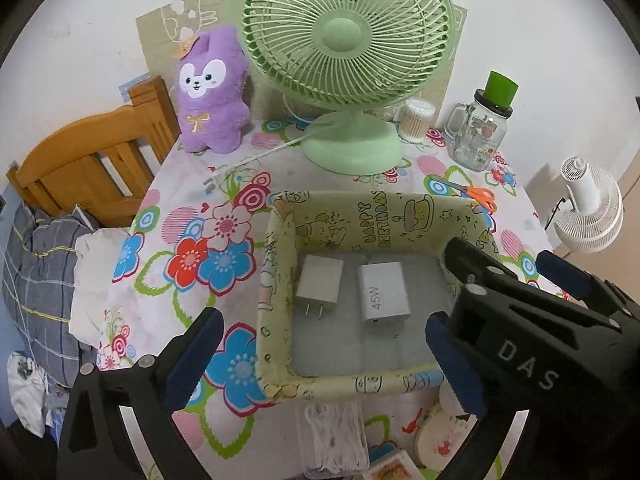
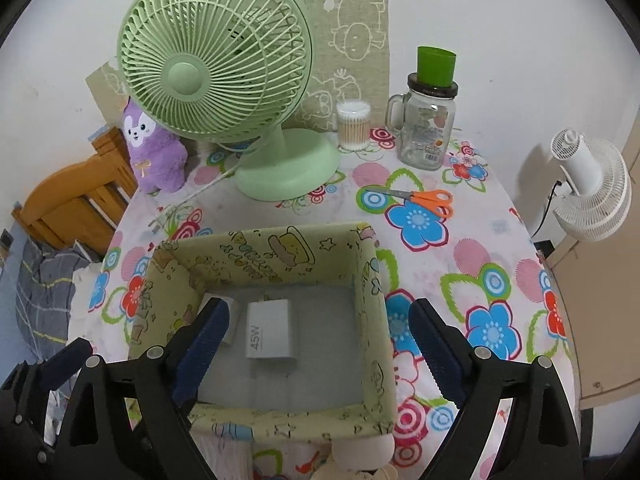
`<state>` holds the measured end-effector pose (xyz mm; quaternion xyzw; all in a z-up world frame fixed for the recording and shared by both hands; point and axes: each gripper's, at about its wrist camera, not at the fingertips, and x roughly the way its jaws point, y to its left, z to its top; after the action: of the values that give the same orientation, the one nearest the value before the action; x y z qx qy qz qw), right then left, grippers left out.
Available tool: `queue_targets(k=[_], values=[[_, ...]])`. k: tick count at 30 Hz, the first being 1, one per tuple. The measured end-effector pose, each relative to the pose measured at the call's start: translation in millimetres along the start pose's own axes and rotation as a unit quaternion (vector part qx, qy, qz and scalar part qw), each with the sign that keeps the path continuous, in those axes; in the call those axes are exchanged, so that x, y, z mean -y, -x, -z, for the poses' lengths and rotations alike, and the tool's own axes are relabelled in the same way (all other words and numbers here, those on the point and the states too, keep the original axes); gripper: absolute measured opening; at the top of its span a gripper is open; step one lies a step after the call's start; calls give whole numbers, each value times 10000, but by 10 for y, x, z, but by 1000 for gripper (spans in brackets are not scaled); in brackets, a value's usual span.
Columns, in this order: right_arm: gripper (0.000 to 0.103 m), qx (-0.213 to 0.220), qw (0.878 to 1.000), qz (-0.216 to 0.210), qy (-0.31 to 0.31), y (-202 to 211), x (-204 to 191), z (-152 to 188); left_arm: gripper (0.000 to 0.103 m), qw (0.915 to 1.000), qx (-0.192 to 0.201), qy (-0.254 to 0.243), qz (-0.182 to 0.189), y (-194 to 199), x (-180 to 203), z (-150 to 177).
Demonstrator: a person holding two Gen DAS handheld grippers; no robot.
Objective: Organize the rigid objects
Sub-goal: 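Raise both tools out of the basket toward the remaining items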
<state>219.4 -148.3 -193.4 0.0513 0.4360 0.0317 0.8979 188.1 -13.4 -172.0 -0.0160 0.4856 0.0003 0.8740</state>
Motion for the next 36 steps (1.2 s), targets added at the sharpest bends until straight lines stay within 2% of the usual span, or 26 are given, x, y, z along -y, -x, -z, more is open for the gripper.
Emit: queue_targets(k=[36], values=[[94, 479, 9988, 40, -26, 1130, 150, 425, 103, 9990, 394, -217, 82, 899, 96, 461]])
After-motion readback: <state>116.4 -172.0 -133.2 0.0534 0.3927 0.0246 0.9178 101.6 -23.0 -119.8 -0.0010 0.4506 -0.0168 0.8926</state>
